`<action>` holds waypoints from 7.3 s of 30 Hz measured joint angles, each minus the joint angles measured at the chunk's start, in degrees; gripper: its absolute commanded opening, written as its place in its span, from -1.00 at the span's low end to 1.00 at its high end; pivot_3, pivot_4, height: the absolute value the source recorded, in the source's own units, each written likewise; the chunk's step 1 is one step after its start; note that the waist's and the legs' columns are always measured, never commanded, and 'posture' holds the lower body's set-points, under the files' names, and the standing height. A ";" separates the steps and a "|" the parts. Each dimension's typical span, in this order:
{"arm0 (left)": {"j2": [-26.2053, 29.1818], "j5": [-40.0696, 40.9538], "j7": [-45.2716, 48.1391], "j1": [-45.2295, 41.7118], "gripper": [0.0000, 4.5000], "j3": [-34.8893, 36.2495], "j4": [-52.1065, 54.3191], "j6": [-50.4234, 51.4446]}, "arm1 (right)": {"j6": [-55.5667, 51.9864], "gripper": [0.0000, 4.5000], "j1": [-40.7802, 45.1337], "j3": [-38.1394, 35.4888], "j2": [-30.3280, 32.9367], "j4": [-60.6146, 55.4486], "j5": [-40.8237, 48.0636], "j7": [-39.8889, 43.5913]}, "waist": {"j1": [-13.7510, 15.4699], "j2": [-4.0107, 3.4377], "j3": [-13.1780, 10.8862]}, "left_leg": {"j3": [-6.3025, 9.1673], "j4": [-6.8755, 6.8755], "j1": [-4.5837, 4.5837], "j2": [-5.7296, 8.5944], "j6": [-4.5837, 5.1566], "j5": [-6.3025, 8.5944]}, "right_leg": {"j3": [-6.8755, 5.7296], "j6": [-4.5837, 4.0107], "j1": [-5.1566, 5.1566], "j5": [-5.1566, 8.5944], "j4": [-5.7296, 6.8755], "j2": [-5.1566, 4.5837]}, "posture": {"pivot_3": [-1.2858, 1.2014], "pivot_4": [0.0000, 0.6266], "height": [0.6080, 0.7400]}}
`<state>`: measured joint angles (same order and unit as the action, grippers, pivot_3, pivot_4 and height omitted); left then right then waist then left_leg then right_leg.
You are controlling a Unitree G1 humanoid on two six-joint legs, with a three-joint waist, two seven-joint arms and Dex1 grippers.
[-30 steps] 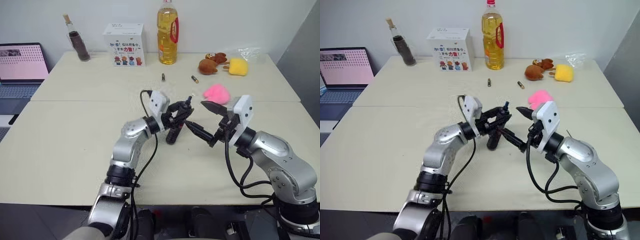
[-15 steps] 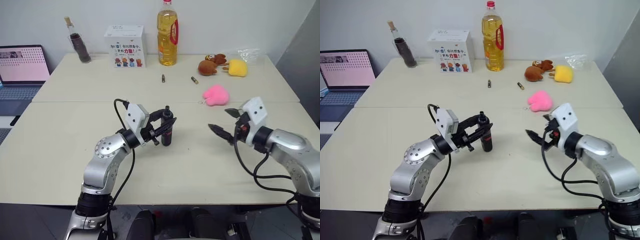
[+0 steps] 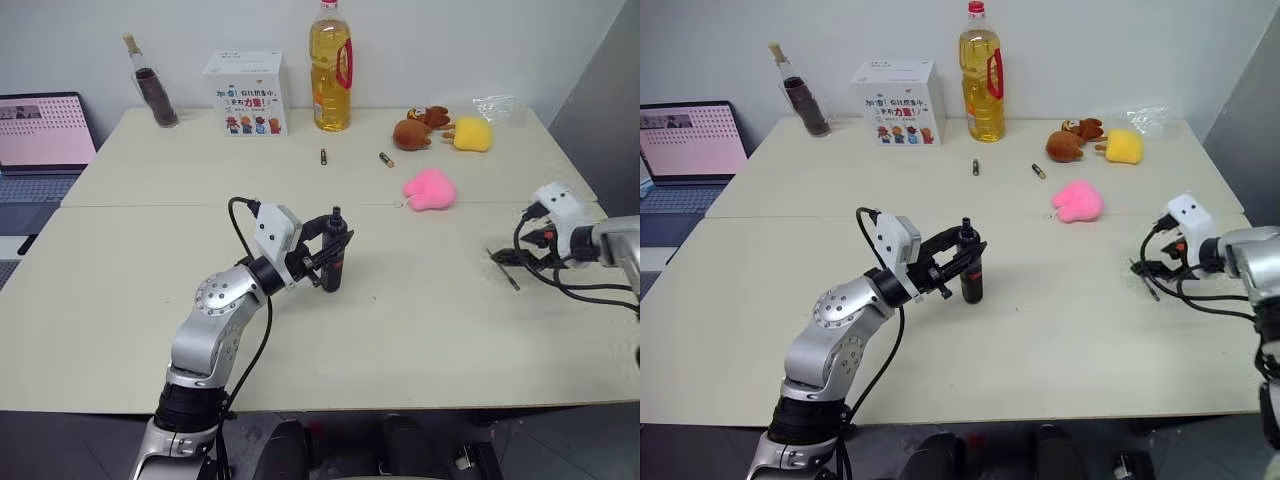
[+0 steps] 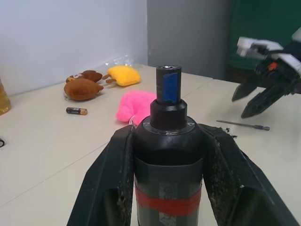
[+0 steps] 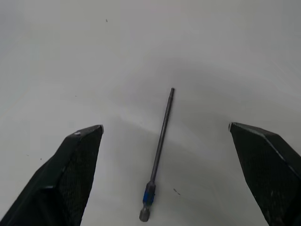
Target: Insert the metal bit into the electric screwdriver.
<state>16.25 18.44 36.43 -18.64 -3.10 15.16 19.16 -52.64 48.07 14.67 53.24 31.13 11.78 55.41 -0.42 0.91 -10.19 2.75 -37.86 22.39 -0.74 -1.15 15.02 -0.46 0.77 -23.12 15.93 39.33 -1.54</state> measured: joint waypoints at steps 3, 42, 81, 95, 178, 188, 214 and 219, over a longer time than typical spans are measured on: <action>-0.23 0.03 -0.98 0.65 -0.27 -0.22 0.84 0.09 | -0.48 1.00 5.41 3.05 -2.83 8.08 -3.01 2.84 | 0.05 -0.01 0.00 | 0.01 0.01 0.02 0.00 0.00 0.00 | -0.01 0.00 -0.01 0.00 -0.02 0.00 | 0.03 -0.52 1.00; 0.41 0.61 -4.22 2.50 -0.27 -1.02 3.08 1.34 | 14.01 -1.00 4.56 1.61 -8.44 13.83 -15.92 17.02 | -0.15 0.42 0.35 | 0.16 0.05 -0.67 -0.10 -0.05 0.17 | -0.14 0.00 0.84 -0.03 -0.40 0.06 | 0.03 -0.52 1.00; 1.69 3.97 -4.60 -2.05 -0.27 0.13 -2.42 1.92 | -0.07 -1.00 -4.73 -18.92 -54.85 -54.93 13.60 -42.48 | -1.19 -0.15 0.06 | 0.35 0.29 -0.49 -0.09 -0.07 0.17 | -0.11 0.02 0.49 -0.02 -0.33 0.06 | 0.03 -0.52 1.00; -4.17 3.80 -10.90 -16.78 -0.27 1.33 -4.54 2.80 | 7.34 -1.00 1.06 -20.47 -53.53 -48.24 10.55 -48.38 | -1.00 -0.13 0.03 | 0.22 0.08 0.49 0.00 -0.11 0.15 | -0.14 0.06 -0.31 -0.06 -0.34 -0.04 | 0.03 -0.52 1.00; -18.26 -16.55 -23.34 -24.42 -0.27 -2.64 -36.98 -16.21 | 24.14 -1.00 -0.86 -11.63 -60.67 -36.50 -5.61 -66.53 | -1.14 -0.12 0.02 | 0.12 0.11 0.52 0.01 -0.11 0.14 | -0.14 0.09 -0.40 -0.08 -0.28 -0.06 | 0.03 -0.52 1.00; -18.16 -16.84 -23.46 -22.55 -0.27 -2.89 -34.32 -15.67 | 23.58 -1.00 -0.90 -11.67 -60.67 -36.71 -5.92 -66.73 | -1.22 -0.12 0.03 | 0.12 0.11 0.51 0.00 -0.11 0.14 | -0.13 0.09 -0.40 -0.08 -0.27 -0.05 | 0.03 -0.52 1.00; -18.84 -17.27 -25.81 -21.06 -0.27 -3.85 -31.22 -13.31 | 20.73 -1.00 -1.49 -11.09 -60.63 -38.77 -6.06 -66.66 | -1.21 -0.12 0.04 | 0.12 0.11 0.50 0.00 -0.11 0.14 | -0.13 0.09 -0.38 -0.08 -0.27 -0.05 | 0.03 -0.52 1.00; -18.96 -17.28 -26.30 -20.28 -0.27 -3.85 -30.36 -13.12 | 19.66 -1.00 -1.86 -10.73 -60.57 -39.86 -6.16 -66.51 | -1.21 -0.12 0.06 | 0.12 0.11 0.48 0.00 -0.11 0.14 | -0.13 0.09 -0.36 -0.08 -0.27 -0.06 | 0.03 -0.52 1.00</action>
<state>-2.71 1.16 10.12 -38.93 -6.95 -15.20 6.04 -32.98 46.21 3.94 -7.34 -8.73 5.62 -11.10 -1.63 0.79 -10.13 2.87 -37.75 22.87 -0.73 -1.26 15.17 -0.59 0.87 -23.48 15.85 39.06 -1.60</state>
